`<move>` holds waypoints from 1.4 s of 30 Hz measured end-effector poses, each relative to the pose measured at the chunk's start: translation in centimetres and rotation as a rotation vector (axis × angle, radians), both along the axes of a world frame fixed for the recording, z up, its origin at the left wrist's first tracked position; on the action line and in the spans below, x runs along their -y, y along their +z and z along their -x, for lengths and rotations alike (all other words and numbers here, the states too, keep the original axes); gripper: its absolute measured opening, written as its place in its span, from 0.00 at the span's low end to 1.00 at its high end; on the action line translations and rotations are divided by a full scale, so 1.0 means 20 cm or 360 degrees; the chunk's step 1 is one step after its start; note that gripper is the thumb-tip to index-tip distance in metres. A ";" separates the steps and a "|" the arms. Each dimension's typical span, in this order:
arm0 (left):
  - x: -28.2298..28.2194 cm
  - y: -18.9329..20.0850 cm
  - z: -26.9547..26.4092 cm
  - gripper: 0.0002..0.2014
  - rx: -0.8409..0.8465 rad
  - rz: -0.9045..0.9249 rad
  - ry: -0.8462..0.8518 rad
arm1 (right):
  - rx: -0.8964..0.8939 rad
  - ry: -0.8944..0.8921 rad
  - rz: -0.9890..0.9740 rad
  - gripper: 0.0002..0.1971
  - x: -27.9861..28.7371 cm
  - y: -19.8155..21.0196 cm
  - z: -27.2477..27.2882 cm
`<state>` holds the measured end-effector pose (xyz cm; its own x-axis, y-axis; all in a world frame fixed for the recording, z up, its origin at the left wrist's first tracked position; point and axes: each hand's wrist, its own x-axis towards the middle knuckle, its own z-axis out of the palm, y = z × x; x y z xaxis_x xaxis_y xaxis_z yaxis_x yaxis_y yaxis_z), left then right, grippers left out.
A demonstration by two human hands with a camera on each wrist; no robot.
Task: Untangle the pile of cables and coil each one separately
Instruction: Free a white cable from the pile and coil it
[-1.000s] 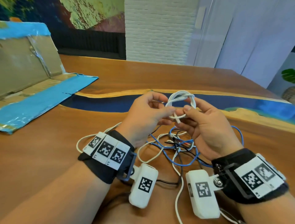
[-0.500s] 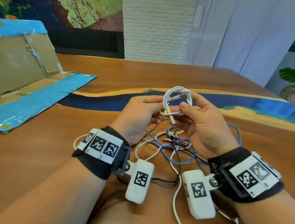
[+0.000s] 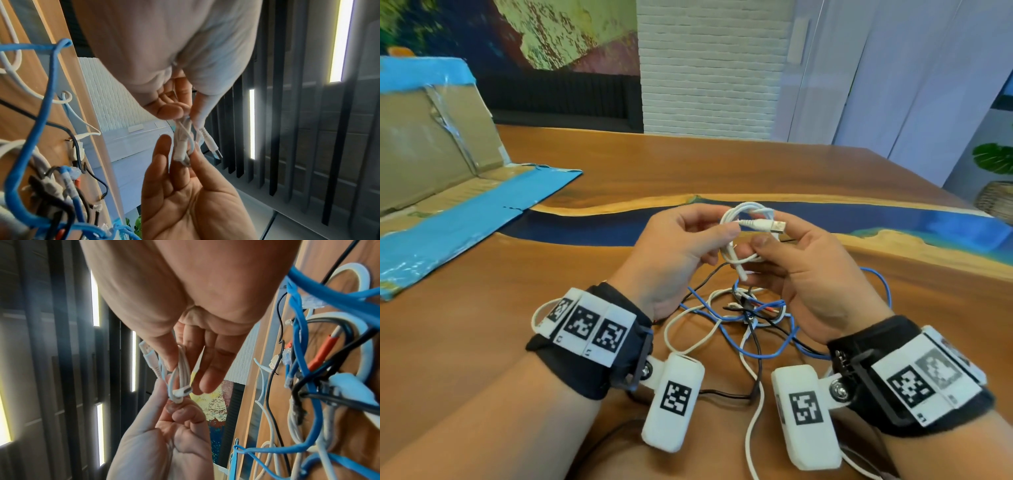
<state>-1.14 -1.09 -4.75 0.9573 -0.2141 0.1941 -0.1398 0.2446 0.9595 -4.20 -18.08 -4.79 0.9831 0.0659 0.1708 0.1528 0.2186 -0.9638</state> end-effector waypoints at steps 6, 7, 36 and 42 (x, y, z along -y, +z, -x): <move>0.01 -0.01 -0.01 0.04 -0.0075 -0.0060 0.0107 | 0.0254 -0.0179 0.0184 0.25 -0.01 -0.01 0.01; 0.01 -0.01 0.00 0.04 -0.0073 -0.0074 0.0104 | 0.0303 -0.0243 0.0221 0.21 -0.01 -0.01 0.01; 0.06 0.01 0.08 0.09 0.0076 -0.0414 -0.0176 | 0.0399 -0.0567 0.0175 0.08 -0.03 -0.01 -0.02; 0.08 0.01 0.08 0.11 -0.0072 -0.0161 -0.0155 | 0.0081 -0.0473 -0.0140 0.09 -0.02 0.00 -0.04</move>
